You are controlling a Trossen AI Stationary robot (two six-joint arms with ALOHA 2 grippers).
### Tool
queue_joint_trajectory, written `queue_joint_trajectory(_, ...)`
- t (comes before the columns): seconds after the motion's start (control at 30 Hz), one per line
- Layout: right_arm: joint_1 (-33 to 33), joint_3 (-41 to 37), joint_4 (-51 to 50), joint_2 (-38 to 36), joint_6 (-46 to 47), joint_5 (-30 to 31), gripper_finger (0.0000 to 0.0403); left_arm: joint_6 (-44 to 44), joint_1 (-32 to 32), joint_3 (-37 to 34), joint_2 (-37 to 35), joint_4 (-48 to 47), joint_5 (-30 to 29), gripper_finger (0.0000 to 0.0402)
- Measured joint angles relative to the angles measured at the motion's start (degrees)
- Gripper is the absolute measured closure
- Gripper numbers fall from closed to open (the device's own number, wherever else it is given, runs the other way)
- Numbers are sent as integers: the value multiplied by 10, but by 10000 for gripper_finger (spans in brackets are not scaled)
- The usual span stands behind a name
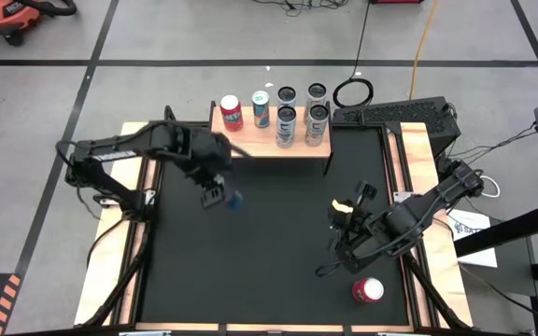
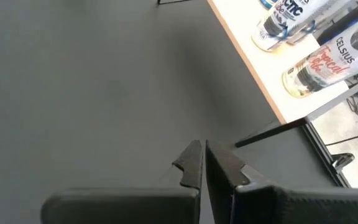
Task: Place canned beverage on shelf
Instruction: Put the blue soda can on the shelf aligned with the other blue soda can
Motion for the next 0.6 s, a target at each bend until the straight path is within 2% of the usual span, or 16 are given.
queue_joint_trajectory(0.13, 0, 0, 0, 0, 2, 0, 403, 41, 52, 28, 2, -3, -35, 172)
queue_joint_trajectory(0.33, -1, 0, 0, 0, 21, 0, 403, 61, 124, 81, 25, -15, -46, 171)
queue_joint_trajectory(0.6, -1, 0, 0, 0, 32, 0, 403, 108, 175, 197, 111, -77, -57, 171)
